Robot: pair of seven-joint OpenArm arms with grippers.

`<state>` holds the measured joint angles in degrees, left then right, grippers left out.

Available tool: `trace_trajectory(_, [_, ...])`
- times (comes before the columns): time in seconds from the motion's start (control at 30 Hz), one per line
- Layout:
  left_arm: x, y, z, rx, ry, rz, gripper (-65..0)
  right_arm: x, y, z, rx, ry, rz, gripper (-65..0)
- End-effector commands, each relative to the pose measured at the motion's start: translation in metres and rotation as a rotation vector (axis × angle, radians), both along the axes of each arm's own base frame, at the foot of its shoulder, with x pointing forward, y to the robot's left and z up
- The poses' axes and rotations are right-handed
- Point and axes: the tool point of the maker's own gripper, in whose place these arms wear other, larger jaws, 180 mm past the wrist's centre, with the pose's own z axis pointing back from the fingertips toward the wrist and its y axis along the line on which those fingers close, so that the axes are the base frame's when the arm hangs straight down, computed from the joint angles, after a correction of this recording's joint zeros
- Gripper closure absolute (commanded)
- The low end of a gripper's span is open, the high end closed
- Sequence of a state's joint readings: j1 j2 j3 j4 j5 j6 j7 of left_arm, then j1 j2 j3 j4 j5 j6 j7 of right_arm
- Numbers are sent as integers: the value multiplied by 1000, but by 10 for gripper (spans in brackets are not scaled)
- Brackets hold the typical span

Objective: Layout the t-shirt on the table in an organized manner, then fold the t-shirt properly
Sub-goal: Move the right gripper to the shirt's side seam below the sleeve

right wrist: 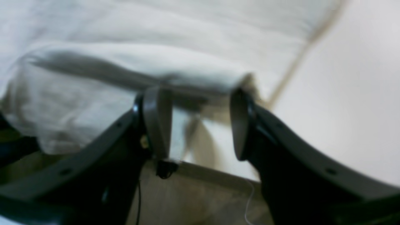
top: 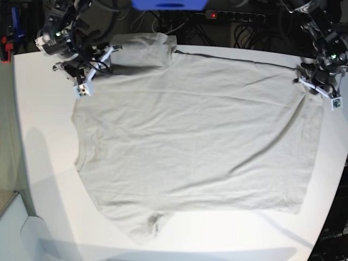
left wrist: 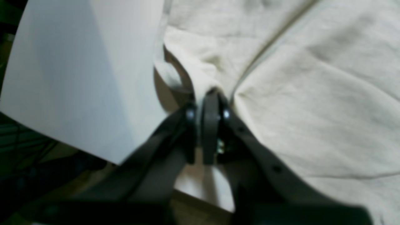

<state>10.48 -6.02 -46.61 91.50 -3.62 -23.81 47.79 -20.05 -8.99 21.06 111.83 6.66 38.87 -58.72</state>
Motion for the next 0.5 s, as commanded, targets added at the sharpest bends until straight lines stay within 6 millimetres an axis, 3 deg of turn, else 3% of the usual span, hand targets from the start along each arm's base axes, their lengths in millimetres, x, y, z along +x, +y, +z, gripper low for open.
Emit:
trace_trajectory(0.0, [8, 7, 14, 30, -44, -5, -2, 5, 6, 7, 14, -36, 27, -302])
trace_trajectory(0.2, [8, 7, 14, 30, -44, -4, -2, 8, 19, 8, 29, -42, 62, -288])
trace_trajectory(0.3, [8, 7, 14, 30, -44, -4, -2, 9, 21, 9, 32, -45, 69, -194])
trace_trajectory(0.43, [8, 7, 14, 30, -44, -4, -2, 10, 25, 9, 36, -48, 80, -16])
trace_trajectory(0.47, [8, 6, 13, 27, -42, -3, -2, 13, 25, 11, 36, -56, 80, 0])
